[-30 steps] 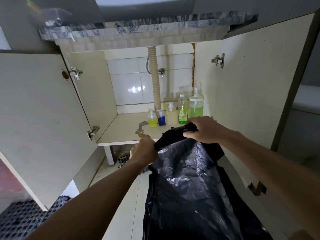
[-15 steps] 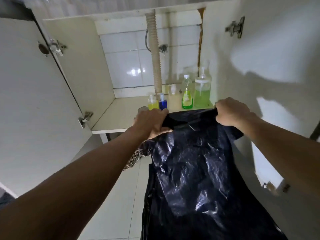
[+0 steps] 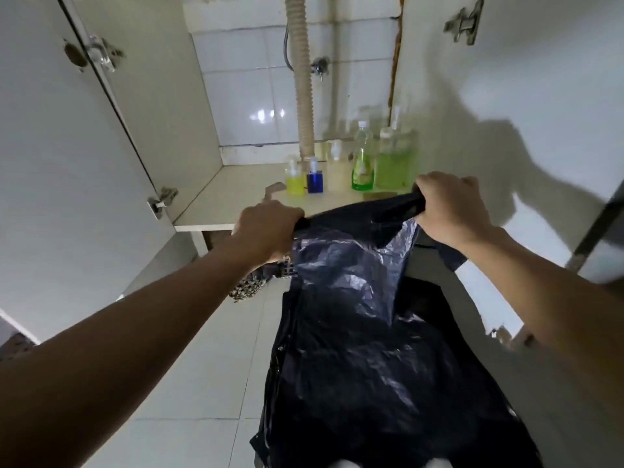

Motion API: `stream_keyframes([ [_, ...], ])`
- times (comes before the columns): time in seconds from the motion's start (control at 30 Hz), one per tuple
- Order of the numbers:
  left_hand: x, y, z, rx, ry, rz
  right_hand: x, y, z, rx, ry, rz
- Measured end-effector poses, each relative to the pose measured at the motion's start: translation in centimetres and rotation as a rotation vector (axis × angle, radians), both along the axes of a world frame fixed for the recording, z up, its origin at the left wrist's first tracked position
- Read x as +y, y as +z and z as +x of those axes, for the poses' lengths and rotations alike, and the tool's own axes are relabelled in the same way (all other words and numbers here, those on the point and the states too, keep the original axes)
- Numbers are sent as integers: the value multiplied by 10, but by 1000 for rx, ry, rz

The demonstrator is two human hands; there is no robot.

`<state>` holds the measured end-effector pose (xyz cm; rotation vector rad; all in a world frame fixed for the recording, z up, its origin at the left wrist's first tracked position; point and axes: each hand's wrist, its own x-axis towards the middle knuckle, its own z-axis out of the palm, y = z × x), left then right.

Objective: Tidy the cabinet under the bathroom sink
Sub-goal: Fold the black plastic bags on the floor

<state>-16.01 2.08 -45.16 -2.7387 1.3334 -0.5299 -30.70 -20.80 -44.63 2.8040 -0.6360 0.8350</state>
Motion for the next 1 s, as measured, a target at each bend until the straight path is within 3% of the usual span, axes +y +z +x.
stream_keyframes([
  [0.13, 16, -42, -37, 192, -71, 383, 16, -47, -36, 380, 53, 122],
  [0.23, 18, -87, -63, 250, -132, 537, 25, -93, -53, 728, 7, 141],
  [0.43, 31, -178, -102, 476, -89, 554, 41, -172, -74, 874, 23, -55],
  [0.57, 24, -175, -78, 576, 25, 355, 28, -158, -63, 675, -60, 21],
  [0.8, -47, -28, 32, 360, 188, -217, -14, -16, 30, 131, -153, 9],
  [1.0, -45, 56, 31, 134, 139, -544, -19, 58, 29, -194, -172, -141],
])
